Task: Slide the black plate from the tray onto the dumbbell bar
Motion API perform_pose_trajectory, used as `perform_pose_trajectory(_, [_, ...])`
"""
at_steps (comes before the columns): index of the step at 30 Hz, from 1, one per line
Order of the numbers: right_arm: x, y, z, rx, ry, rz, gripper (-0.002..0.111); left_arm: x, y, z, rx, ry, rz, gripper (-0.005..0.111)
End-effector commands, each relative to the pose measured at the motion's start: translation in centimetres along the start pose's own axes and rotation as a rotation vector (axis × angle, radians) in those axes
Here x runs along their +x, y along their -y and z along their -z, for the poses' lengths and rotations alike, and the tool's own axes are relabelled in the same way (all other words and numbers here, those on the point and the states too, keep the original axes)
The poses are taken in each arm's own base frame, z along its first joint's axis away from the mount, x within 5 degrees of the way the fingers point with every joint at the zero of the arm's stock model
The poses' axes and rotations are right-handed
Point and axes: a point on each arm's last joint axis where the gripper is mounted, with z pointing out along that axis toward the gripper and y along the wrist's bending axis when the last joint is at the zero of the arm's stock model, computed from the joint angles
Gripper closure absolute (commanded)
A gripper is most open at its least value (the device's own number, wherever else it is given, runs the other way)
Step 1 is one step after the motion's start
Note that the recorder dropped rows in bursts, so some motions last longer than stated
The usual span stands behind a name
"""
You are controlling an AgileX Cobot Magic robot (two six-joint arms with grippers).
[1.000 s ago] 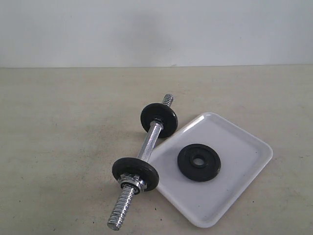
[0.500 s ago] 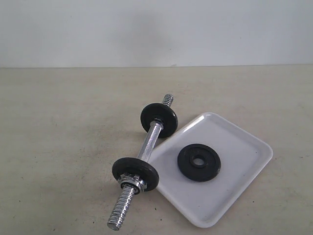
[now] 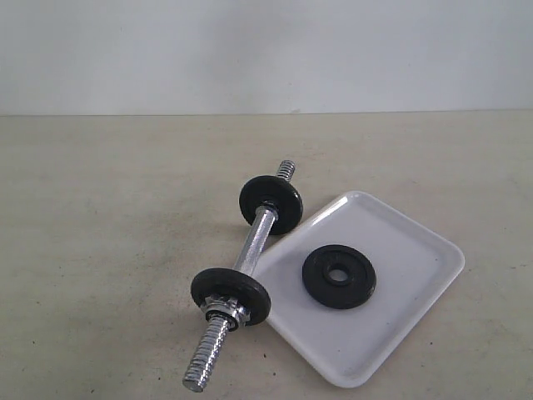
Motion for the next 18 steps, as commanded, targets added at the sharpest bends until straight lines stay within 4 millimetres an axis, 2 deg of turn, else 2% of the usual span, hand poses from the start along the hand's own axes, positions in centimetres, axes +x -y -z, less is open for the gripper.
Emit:
perform_pose_trajectory(1, [-2.32, 0.01, 0.34, -0.001, 0.258, -0.014, 0.109, -0.18, 0.04, 0.04, 0.007, 0.015, 0.002, 0.102])
perform_pose_trajectory(5, [-3.17, 0.0, 0.6, -0.002, 0.355, -0.014, 0.109, -0.18, 0.04, 0.04, 0.007, 0.015, 0.002, 0.102])
perform_pose_trajectory(18, [-3.22, 0.0, 0.62, -0.004, 0.361, -0.025, 0.109, -0.18, 0.04, 0.04, 0.007, 0.015, 0.002, 0.102])
